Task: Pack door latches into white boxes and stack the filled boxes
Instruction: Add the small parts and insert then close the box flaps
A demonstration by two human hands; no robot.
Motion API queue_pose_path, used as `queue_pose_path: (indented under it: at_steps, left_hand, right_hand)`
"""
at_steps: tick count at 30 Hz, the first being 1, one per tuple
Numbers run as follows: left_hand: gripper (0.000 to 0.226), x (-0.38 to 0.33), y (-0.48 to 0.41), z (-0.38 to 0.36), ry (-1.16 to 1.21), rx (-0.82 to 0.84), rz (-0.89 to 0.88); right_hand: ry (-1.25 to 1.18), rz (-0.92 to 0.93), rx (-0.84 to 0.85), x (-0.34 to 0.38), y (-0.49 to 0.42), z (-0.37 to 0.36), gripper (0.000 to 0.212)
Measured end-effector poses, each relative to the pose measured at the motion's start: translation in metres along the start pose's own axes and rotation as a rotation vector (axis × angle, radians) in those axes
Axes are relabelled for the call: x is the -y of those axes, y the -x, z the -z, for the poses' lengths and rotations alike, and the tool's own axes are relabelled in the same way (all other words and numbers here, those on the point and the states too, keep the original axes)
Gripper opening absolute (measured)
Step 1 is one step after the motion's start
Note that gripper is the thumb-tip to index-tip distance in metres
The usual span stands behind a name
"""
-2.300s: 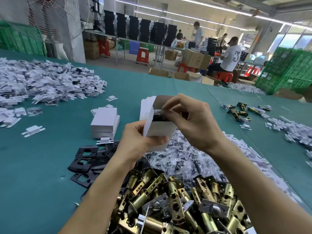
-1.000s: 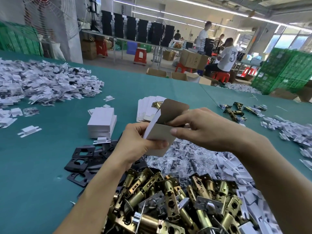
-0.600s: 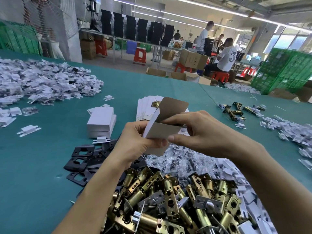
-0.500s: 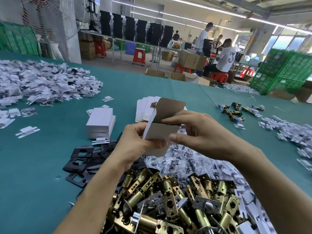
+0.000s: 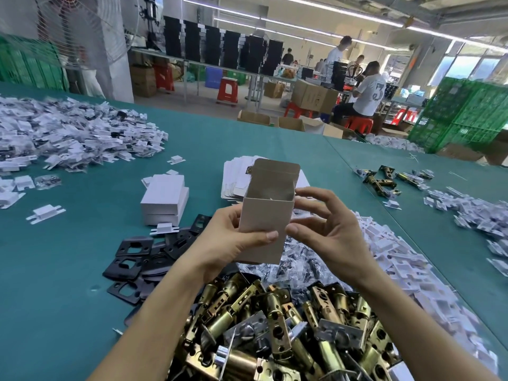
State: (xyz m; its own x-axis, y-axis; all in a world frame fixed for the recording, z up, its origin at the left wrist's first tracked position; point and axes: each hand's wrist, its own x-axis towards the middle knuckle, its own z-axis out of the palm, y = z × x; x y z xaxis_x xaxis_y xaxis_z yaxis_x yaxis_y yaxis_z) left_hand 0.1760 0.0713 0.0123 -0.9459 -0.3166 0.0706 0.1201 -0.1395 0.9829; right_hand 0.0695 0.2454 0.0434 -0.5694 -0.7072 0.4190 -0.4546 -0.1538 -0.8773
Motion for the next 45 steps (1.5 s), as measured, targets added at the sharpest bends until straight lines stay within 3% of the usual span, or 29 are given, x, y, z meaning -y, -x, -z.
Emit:
queue_pose_path:
  at_steps: [11,15,19,23,30,37,40,45]
  left_hand:
    - [0.050,0.012,-0.002,-0.008,-0.200,0.126,-0.044]
    - [0.060,0.016,-0.007,-0.001,-0.339,-0.066,-0.175]
    - [0.040,0.020,-0.009,0.001,-0.329,-0.122,-0.308]
    - [0.017,0.022,-0.008,0.001,-0.332,-0.102,-0.307]
    - [0.015,0.023,-0.009,0.005,-0.349,-0.172,-0.259]
    - [0.017,0.021,-0.010,0.006,-0.313,-0.167,-0.231]
    - [0.033,0.021,-0.011,0.004,-0.303,-0.185,-0.323]
    - [0.029,0.020,-0.009,0.005,-0.174,-0.289,-0.377]
  right_hand:
    - [0.089,-0.067,0.026,-0.017,0.001,0.009,0.036]
    - [0.151,-0.139,0.037,-0.027,0.003,0.015,0.030]
    - [0.139,-0.135,0.072,-0.033,0.001,0.017,0.031]
    - [0.161,-0.135,0.146,-0.035,-0.002,0.011,0.035]
    - [0.445,-0.039,0.195,-0.026,-0.018,0.009,0.021]
    - [0.137,0.055,0.053,-0.010,-0.024,-0.003,0.028]
    - [0.219,0.060,0.024,-0.011,-0.027,-0.005,0.006]
    - [0.360,0.069,0.007,-0.017,-0.031,-0.005,0.010]
